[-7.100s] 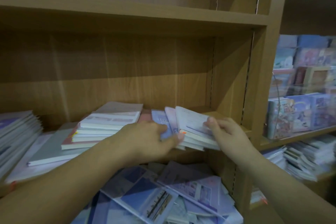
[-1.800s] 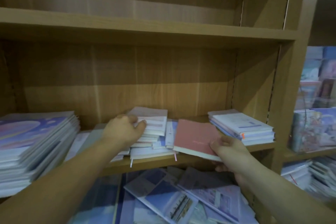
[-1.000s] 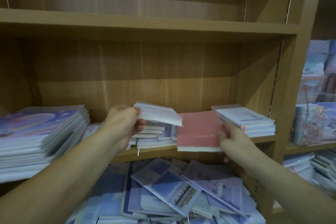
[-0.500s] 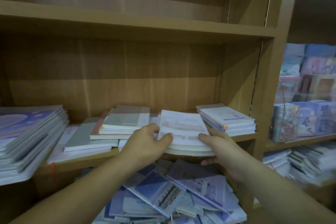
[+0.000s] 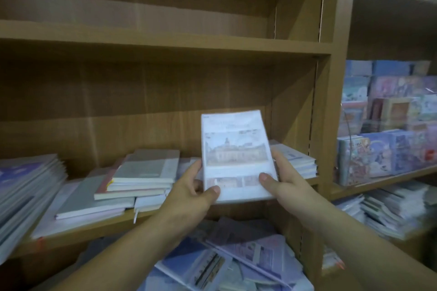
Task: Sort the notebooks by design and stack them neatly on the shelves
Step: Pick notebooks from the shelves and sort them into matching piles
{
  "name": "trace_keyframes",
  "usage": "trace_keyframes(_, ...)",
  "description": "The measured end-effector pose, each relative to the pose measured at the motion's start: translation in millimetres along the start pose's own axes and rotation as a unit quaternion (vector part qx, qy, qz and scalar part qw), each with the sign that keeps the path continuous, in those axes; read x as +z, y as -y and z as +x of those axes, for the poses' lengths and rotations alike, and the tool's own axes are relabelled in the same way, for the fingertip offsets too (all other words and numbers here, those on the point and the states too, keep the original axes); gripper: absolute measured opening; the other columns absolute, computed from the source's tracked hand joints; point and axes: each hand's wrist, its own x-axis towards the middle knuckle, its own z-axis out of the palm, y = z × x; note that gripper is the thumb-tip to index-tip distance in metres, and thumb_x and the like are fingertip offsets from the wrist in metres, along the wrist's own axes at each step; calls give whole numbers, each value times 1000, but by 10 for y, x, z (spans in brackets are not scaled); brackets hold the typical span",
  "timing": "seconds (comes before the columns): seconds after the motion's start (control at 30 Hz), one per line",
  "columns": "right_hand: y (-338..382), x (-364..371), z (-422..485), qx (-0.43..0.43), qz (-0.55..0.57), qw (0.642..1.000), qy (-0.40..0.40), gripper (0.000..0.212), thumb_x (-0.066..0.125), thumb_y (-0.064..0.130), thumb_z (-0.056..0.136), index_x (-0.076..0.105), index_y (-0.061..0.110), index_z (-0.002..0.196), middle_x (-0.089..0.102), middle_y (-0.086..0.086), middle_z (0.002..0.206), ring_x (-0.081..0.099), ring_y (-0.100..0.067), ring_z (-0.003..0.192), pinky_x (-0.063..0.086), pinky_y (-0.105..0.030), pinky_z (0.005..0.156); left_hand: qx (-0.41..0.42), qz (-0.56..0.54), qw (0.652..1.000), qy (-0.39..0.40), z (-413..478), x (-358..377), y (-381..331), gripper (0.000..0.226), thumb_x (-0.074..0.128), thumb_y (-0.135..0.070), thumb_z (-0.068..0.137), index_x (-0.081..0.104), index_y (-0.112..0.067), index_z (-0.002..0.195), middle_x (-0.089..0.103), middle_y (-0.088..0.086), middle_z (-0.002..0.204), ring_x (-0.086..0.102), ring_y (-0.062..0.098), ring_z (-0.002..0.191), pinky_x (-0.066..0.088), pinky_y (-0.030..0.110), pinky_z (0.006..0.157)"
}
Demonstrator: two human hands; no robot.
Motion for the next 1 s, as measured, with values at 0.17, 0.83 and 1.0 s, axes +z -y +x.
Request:
trace_keyframes(0.17, 168, -288, 181, -30, -59, 997, -49, 53, 54, 17, 103, 39, 47, 144, 61, 18, 131, 58, -7, 122, 55, -34, 97, 43, 6, 999, 25, 319, 272, -202, 56, 61, -7, 100, 47, -46, 138, 72, -11, 121, 69, 7, 108, 58, 23, 89)
trace_keyframes(0.83, -228, -1043, 556, -104, -521, 824, -197, 34, 62, 41, 95, 68, 27, 125, 51, -2, 145, 45, -22, 133, 46, -36, 101, 21, 144, 989, 34, 1412, 1368, -17, 49, 62, -60, 91, 71, -15, 108, 79, -1, 89, 73, 9, 84, 58, 36, 90)
trace_keyframes(1.0, -294, -815, 436, -272, -581, 762, -82, 32, 57, 34, 90, 72, 24, 117, 69, -2, 121, 62, -25, 118, 52, -43, 98, 72, 179, 980, 51, 1196, 1145, -43, 29, 57, -35, 100, 69, -13, 85, 69, 2, 71, 63, 19, 65, 55, 43, 70)
